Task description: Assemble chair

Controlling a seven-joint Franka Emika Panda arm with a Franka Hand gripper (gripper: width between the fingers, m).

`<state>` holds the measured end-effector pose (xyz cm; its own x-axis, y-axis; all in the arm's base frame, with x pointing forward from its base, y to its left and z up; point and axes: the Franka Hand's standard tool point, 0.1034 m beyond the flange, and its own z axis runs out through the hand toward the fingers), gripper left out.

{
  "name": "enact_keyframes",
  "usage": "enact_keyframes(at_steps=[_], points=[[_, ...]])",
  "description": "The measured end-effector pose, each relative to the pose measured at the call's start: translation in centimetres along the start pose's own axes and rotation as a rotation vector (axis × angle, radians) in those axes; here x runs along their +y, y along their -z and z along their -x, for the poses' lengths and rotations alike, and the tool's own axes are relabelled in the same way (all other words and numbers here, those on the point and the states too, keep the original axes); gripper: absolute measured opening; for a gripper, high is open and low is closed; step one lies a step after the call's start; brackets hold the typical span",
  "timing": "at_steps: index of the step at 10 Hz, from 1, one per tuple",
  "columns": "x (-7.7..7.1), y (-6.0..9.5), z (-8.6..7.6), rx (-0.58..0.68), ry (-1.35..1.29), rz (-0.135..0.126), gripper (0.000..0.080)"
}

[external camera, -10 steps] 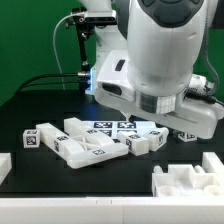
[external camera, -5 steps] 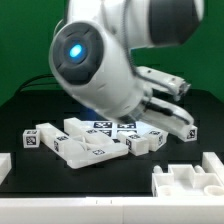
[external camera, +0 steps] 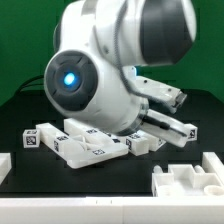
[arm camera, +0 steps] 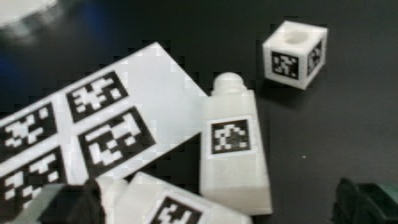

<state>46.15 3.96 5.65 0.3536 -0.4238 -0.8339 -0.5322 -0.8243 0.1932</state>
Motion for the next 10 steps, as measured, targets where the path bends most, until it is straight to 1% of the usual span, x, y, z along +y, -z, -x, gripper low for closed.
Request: enact_keyframes(at_steps=[1,2,3,5,7,8,9,10], points=[[-0.2,-0.7,0.8,0.058,0.010,0.012,0.0649],[-0.2,-1.6,1.7,0.085,0.017,0.046,0.0649],[-0.5,-2.2,2.4,0.095,0.007,0.075,0.0649],[-0.3,-2.1,2.0,0.092,0.006,0.067,0.0649],[-0.3,-2.2,2.0,0.091,0.006,0.068,0.0649],[-0.8,-2.5,1.4,0.120,0.000,0.025,0.0649],[-0.9,-3.3,0.9,0.130,-0.013,-0.019,0.0649],[-1.0,-3.8,0.6,0.135,-0.018,-0.034,0.0649]])
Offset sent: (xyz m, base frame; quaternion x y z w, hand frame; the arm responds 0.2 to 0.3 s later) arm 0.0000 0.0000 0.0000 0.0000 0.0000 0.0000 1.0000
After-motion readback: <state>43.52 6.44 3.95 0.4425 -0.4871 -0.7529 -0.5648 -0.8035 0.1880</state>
